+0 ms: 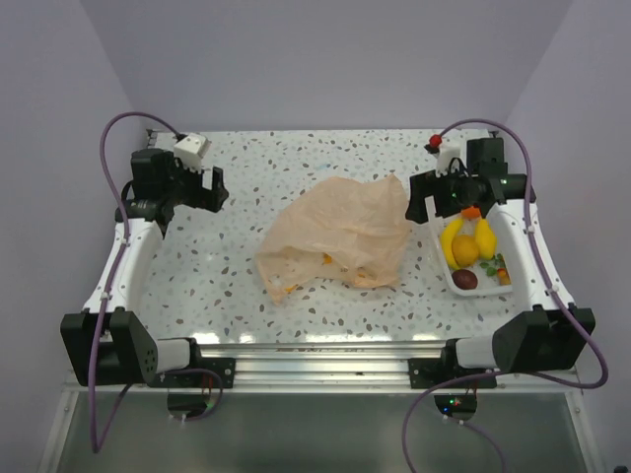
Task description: Place the fake fruits into the plastic bag and tie a complex knot
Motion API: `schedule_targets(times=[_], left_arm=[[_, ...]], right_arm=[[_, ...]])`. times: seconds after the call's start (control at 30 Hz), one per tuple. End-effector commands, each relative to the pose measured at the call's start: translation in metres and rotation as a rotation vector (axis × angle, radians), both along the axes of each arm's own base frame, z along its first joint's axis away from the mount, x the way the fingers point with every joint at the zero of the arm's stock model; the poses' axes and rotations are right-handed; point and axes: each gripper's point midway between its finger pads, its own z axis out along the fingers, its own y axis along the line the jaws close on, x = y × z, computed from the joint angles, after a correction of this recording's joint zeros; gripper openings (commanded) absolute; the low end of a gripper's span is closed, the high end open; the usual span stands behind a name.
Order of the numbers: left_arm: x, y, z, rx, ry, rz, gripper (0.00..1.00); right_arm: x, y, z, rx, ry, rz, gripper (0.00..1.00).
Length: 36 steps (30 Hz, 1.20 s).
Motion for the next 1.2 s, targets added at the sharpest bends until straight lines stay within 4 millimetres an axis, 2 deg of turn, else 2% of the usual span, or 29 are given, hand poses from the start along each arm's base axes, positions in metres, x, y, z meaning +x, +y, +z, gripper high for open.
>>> schedule_targets(times=[0.0,0.13,0.23,0.3,0.37,0.43,0.47,0.57,0.63,0.67,0.7,0.73,0.77,0.87,0.9,0.97,1.0,1.03,1.07,1.13,1.17], left_arm=[[0.000,-0.014,0.009,0.005,-0.050,-0.112,1.00],[-0.014,-0.028,-0.004,-0.011,-0.034,-0.214,1.00],[-0.028,-0.038,-0.016,-0.003,-0.036,-0.304,1.00],[-0.037,-0.042,-0.024,0.009,-0.046,-0.353,1.00],[-0.044,-0.043,-0.029,0.016,-0.047,-0.374,1.00],[-0.049,-0.044,-0.034,0.026,-0.041,-0.388,1.00],[-0.051,-0.045,-0.035,0.025,-0.038,-0.394,1.00],[-0.062,-0.047,-0.042,0.023,-0.023,-0.420,1.00],[-0.067,-0.047,-0.048,0.026,-0.022,-0.420,1.00],[-0.070,-0.048,-0.043,0.034,-0.046,-0.425,1.00],[-0.072,-0.048,-0.042,0.040,-0.053,-0.432,1.00],[-0.076,-0.049,-0.043,0.048,-0.061,-0.449,1.00],[-0.078,-0.050,-0.038,0.058,-0.076,-0.458,1.00],[-0.084,-0.057,-0.032,0.098,-0.055,-0.508,0.96],[-0.095,-0.067,-0.036,0.103,-0.012,-0.554,0.95],[-0.093,-0.072,-0.025,0.158,-0.026,-0.571,0.96],[-0.097,-0.082,-0.022,0.173,-0.032,-0.607,0.98],[-0.095,-0.085,-0.015,0.191,-0.060,-0.616,1.00],[-0.092,-0.087,-0.011,0.221,-0.078,-0.605,1.00],[-0.089,-0.107,0.002,0.248,-0.133,-0.647,1.00],[-0.081,-0.109,-0.001,0.285,-0.123,-0.622,1.00]], right_arm=[[0.007,0.000,-0.008,-0.001,0.016,-0.008,0.92],[0.019,-0.001,-0.030,-0.003,0.087,-0.022,0.69],[0.027,0.005,-0.037,0.004,0.097,-0.011,0.57],[0.034,0.006,-0.047,-0.010,0.116,-0.016,0.52],[0.044,0.010,-0.056,-0.014,0.130,-0.008,0.42],[0.053,0.016,-0.058,-0.008,0.134,0.005,0.27],[0.059,0.018,-0.066,-0.008,0.157,0.008,0.25],[0.078,0.030,-0.063,0.006,0.130,0.020,0.17],[0.096,0.039,-0.063,0.018,0.117,0.029,0.17],[0.102,0.042,-0.062,0.021,0.112,0.029,0.17],[0.109,0.045,-0.072,0.024,0.130,0.028,0.17],[0.120,0.052,-0.064,0.035,0.099,0.033,0.17],[0.126,0.054,-0.064,0.041,0.097,0.032,0.17],[0.146,0.061,-0.067,0.054,0.090,0.025,0.17],[0.151,0.062,-0.067,0.057,0.084,0.023,0.17],[0.166,0.065,-0.064,0.069,0.059,0.013,0.18],[0.169,0.067,-0.063,0.083,0.055,0.016,0.19],[0.177,0.071,-0.054,0.103,0.031,0.013,0.20],[0.181,0.073,-0.059,0.113,0.044,0.017,0.20],[0.188,0.079,-0.055,0.138,0.041,0.027,0.21],[0.190,0.079,-0.060,0.137,0.052,0.025,0.22]])
